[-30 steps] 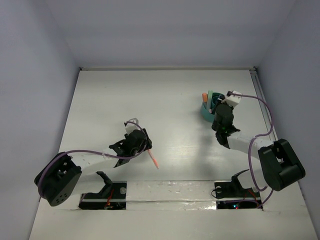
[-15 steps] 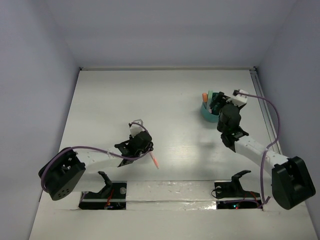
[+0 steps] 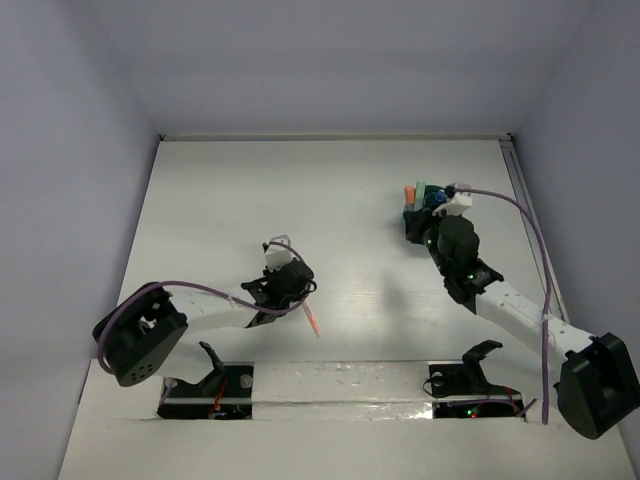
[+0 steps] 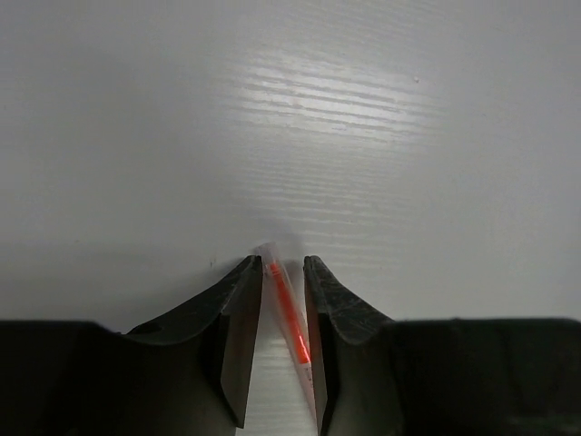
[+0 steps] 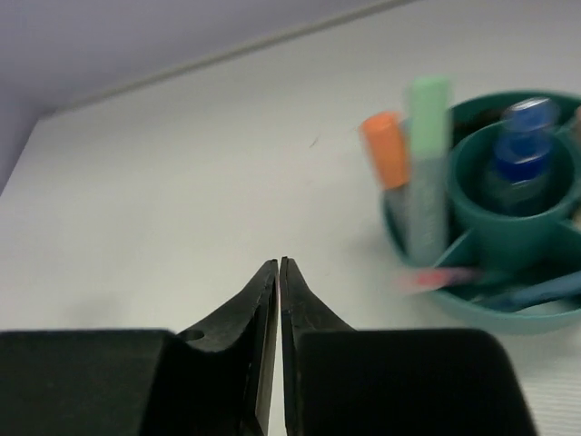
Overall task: Sort the stationery into containers
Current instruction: Pick up the pen from the center of the board.
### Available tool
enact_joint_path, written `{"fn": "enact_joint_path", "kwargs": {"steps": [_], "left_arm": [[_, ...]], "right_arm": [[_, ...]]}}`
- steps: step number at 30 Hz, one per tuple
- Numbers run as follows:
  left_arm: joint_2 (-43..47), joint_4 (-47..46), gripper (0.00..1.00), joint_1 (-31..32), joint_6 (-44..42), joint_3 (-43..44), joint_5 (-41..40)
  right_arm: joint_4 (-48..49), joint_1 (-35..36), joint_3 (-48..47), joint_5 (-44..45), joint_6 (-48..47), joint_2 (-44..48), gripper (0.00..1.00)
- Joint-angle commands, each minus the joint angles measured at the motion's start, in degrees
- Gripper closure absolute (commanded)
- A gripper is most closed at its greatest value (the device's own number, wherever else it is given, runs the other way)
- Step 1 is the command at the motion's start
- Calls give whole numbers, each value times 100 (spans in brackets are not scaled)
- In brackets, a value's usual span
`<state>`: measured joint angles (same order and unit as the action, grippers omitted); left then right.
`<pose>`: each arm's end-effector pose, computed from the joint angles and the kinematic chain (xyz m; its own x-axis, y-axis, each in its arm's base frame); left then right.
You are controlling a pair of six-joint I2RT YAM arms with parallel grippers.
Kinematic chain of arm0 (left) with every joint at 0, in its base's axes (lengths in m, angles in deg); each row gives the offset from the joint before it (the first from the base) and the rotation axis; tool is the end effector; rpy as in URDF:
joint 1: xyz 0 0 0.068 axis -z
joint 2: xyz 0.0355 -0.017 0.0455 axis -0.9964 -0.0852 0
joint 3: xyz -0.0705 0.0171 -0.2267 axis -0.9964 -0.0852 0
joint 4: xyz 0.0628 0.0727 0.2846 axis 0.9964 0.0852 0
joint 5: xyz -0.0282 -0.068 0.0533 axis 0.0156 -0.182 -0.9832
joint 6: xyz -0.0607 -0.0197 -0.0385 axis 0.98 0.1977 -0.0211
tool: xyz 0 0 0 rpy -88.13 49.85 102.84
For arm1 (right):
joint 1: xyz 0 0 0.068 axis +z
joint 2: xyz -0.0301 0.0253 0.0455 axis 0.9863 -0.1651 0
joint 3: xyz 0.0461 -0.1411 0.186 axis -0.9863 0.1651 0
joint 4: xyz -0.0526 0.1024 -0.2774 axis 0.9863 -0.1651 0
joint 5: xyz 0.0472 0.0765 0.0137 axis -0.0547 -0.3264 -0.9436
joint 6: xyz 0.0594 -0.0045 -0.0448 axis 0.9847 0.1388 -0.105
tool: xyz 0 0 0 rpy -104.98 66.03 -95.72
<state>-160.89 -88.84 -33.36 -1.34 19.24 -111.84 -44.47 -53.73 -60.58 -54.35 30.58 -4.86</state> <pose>0.2043 -0.2110 0.0669 -0.6295 -0.2772 -0.7259 -0.0074 0.9363 -0.3511 0.2926 0.1269 0.2112 -0.1867 0.3706 -0.9099 -0.0984 0.9144 0.3926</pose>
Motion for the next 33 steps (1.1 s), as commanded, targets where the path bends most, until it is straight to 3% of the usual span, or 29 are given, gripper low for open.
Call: {"fn": "enact_joint_path", "kwargs": {"steps": [1,3,7,13,16,21,27,33], "left_arm": [[-390,302,75,89,-47,219,-133],[-628,311,76,142,-13,281,-168],[-804,267,100,195,66,351,-133],[-392,338,100,195,76,360,-220],[65,93,100,195,40,351,-221],[1014,-453,100,195,-126,351,-71],[1999,-822,100,90,-302,316,87],[2518,-1148,100,28,-338,123,394]], "right_arm": [[-521,416,-231,-1125,-51,-43,89],[-697,671,-345,-1449,-147,-157,81],[-1084,935,-486,-2197,-306,-482,64],[-1594,989,-372,-2637,-412,-510,33],[-1377,989,-249,-3137,-245,-570,20],[-541,989,-100,-4103,71,-808,16],[715,989,-12,-4991,536,-1054,26],[1788,1164,-117,-5485,1108,-1589,25]]}}
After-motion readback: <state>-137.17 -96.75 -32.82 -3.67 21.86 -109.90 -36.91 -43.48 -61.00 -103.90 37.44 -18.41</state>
